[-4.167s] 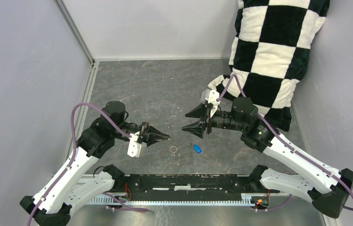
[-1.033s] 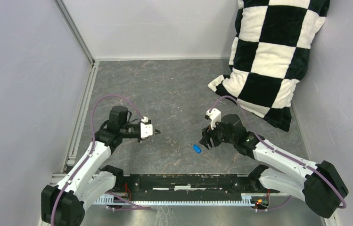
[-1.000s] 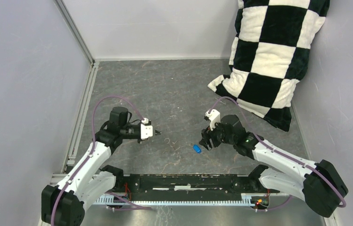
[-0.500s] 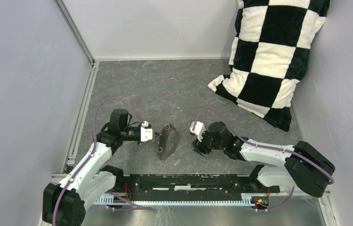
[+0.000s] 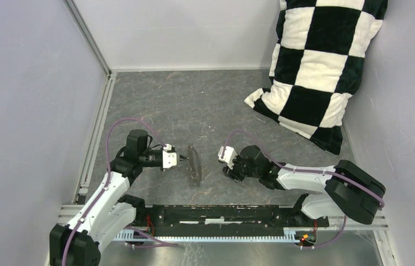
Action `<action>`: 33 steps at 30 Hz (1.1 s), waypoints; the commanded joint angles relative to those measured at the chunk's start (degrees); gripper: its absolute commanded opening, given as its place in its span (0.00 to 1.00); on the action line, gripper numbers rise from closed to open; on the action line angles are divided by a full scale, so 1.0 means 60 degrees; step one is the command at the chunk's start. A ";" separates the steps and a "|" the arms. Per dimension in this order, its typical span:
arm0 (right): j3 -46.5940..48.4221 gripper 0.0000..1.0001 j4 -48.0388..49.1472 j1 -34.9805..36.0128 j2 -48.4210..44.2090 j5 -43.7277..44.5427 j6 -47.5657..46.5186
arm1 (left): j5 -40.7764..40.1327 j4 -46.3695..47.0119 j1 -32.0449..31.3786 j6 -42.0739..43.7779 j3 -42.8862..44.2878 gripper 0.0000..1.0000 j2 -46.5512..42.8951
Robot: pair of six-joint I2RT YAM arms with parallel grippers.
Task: Put the keys on the keyring
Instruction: Pick up the key from the center of the board.
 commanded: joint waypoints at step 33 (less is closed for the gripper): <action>0.0481 0.01 0.0608 0.0396 -0.0016 0.0372 -0.0398 | 0.0535 0.0287 0.0101 -0.0827 -0.0237 0.02 -0.0531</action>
